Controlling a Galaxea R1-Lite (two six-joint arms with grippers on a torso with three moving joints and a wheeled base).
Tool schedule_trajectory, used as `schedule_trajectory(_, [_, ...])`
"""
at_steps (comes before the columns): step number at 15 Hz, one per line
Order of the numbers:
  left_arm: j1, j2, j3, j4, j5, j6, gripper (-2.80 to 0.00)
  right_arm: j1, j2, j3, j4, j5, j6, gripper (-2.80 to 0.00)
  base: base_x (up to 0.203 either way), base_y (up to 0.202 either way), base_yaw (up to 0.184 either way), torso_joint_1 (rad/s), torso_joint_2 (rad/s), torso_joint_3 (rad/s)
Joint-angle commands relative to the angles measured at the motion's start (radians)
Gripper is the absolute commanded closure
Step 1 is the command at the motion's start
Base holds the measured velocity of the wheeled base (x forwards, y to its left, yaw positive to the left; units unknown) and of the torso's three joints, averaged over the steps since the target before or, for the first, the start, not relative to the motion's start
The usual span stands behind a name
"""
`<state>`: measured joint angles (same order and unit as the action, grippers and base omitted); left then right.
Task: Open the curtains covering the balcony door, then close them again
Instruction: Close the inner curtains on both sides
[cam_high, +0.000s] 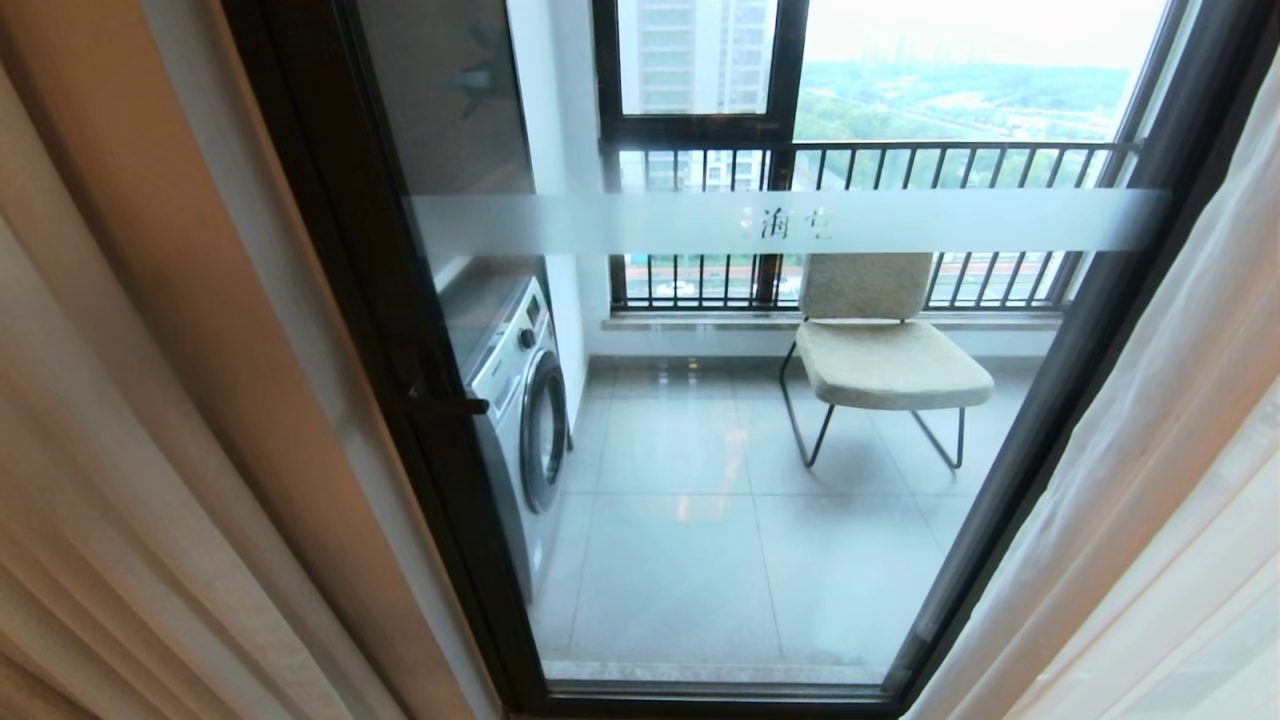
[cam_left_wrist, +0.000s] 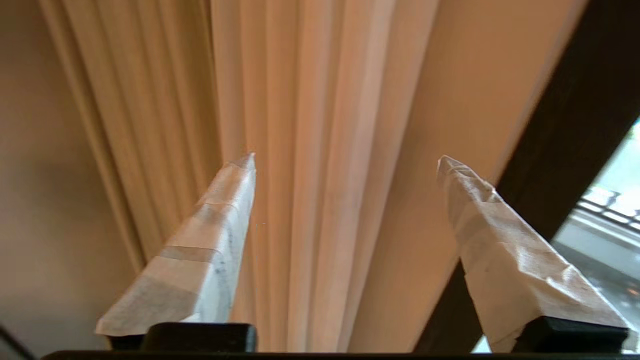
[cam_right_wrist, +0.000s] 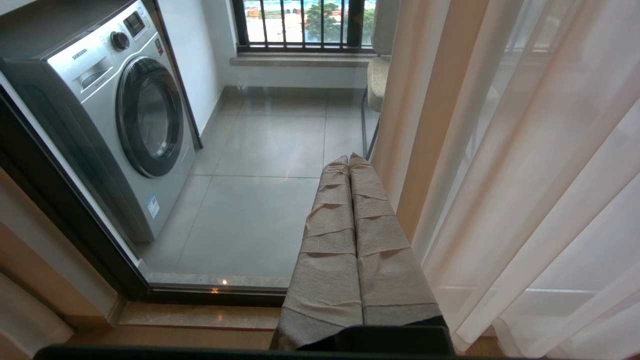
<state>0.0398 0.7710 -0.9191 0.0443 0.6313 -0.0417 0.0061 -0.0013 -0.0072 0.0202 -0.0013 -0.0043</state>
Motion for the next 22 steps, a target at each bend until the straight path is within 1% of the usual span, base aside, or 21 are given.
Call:
schedule_trajectory(1, [0.044, 0.107, -0.029, 0.0, 0.004, -0.001, -2.8, 0.0, 0.001, 0.0, 0.0, 0.0, 0.0, 0.0, 0.0, 0.0, 0.0, 0.0, 0.0, 0.0])
schedule_trajectory(4, [0.137, 0.208, -0.071, -0.002, 0.0, -0.009, -2.8, 0.0, 0.001, 0.001, 0.0, 0.0, 0.0, 0.0, 0.0, 0.0, 0.0, 0.0, 0.0, 0.0])
schedule_trajectory(5, [0.177, 0.24, -0.086, -0.013, -0.009, -0.014, -2.8, 0.0, 0.001, 0.0, 0.0, 0.0, 0.0, 0.0, 0.0, 0.0, 0.0, 0.0, 0.0, 0.0])
schedule_trajectory(6, [0.228, 0.275, -0.095, -0.038, -0.035, -0.015, -2.8, 0.0, 0.001, 0.0, 0.001, 0.0, 0.0, 0.0, 0.0, 0.0, 0.0, 0.0, 0.0, 0.0])
schedule_trajectory(7, [0.283, 0.309, -0.103, -0.071, -0.078, -0.016, -2.8, 0.0, 0.001, 0.001, 0.0, 0.0, 0.0, 0.0, 0.0, 0.0, 0.0, 0.0, 0.0, 0.0])
schedule_trajectory(8, [0.344, 0.344, -0.111, -0.106, -0.14, -0.016, -2.8, 0.0, 0.001, 0.001, 0.0, 0.0, 0.0, 0.0, 0.0, 0.0, 0.0, 0.0, 0.0, 0.0])
schedule_trajectory(11, [0.508, 0.448, -0.139, -0.183, -0.364, -0.019, -2.8, 0.0, 0.001, 0.0, 0.001, 0.0, 0.0, 0.0, 0.0, 0.0, 0.0, 0.0, 0.0, 0.0])
schedule_trajectory(12, [0.544, 0.483, -0.15, -0.219, -0.418, -0.022, -2.8, 0.0, 0.001, 0.0, 0.001, 0.0, 0.0, 0.0, 0.0, 0.0, 0.0, 0.0, 0.0, 0.0])
schedule_trajectory(14, [0.586, 0.56, -0.173, -0.302, -0.485, -0.035, -2.8, 0.0, 0.001, 0.0, 0.0, 0.0, 0.0, 0.0, 0.0, 0.0, 0.0, 0.0, 0.0, 0.0])
schedule_trajectory(15, [0.596, 0.591, -0.189, -0.325, -0.504, -0.038, -2.8, 0.0, 0.001, 0.0, 0.001, 0.0, 0.0, 0.0, 0.0, 0.0, 0.0, 0.0, 0.0, 0.0])
schedule_trajectory(17, [0.604, 0.648, -0.227, -0.354, -0.548, -0.06, -2.8, 0.0, 0.001, 0.0, 0.0, 0.0, 0.0, 0.0, 0.0, 0.0, 0.0, 0.0, 0.0, 0.0])
schedule_trajectory(19, [0.605, 0.687, -0.246, -0.375, -0.619, -0.084, -2.8, 0.0, 0.001, 0.0, 0.0, 0.0, 0.0, 0.0, 0.0, 0.0, 0.0, 0.0, 0.0, 0.0])
schedule_trajectory(22, [0.609, 0.762, -0.289, -0.421, -0.668, -0.097, -2.8, 0.0, 0.001, 0.0, 0.001, 0.0, 0.0, 0.0, 0.0, 0.0, 0.0, 0.0, 0.0, 0.0])
